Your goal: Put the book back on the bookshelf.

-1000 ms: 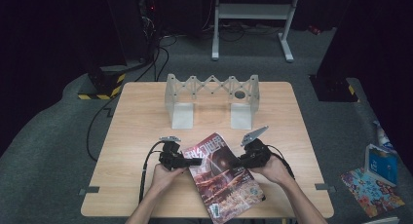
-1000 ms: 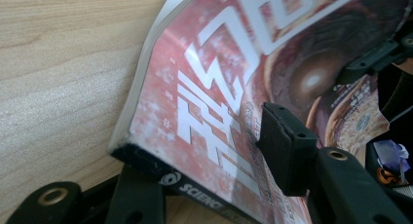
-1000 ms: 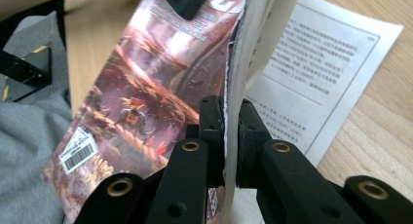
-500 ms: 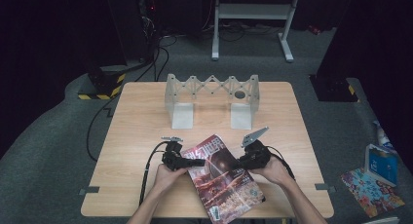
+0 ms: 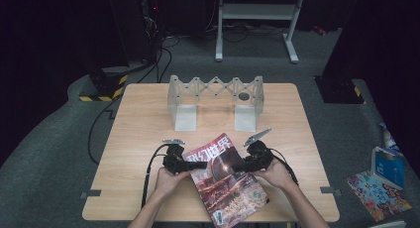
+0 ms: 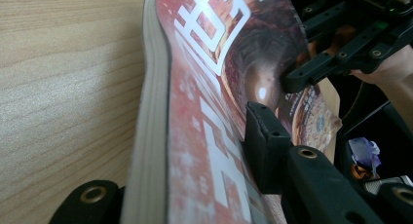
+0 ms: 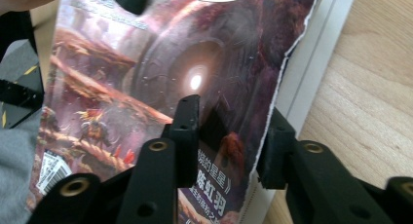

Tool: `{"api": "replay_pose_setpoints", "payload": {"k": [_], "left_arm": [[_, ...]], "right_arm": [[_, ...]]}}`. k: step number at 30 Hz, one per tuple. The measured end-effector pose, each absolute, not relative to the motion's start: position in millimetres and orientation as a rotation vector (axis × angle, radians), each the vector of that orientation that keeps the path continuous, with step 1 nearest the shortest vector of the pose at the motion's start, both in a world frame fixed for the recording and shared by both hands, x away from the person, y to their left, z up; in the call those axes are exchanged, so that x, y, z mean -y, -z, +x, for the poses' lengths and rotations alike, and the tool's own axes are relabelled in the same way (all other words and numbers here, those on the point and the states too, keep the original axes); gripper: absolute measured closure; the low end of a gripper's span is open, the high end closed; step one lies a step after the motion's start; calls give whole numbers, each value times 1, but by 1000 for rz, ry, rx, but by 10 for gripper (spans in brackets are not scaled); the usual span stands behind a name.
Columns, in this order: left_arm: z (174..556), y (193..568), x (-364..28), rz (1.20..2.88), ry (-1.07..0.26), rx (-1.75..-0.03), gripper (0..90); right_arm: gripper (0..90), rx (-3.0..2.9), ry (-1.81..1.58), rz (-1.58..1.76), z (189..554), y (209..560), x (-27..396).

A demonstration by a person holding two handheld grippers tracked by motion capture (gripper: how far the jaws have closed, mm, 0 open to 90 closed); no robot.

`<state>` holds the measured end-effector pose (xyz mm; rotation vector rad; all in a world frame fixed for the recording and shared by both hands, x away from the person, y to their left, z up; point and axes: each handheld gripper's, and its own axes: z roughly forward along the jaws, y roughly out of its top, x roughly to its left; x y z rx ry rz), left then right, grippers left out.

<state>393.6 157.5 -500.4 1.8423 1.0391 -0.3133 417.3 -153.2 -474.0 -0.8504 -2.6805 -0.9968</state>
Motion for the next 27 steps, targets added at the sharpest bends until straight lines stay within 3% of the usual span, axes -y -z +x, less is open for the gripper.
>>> {"api": "replay_pose_setpoints", "payload": {"k": [14,27], "left_arm": [[390,474,-149,1857,307,-1019,793],[386,447,-149,1853,288,-983,836]], "right_arm": [[486,2597,1034,-971,419,487,165],[462,2620,1143,-1026,405,484,187]]}}
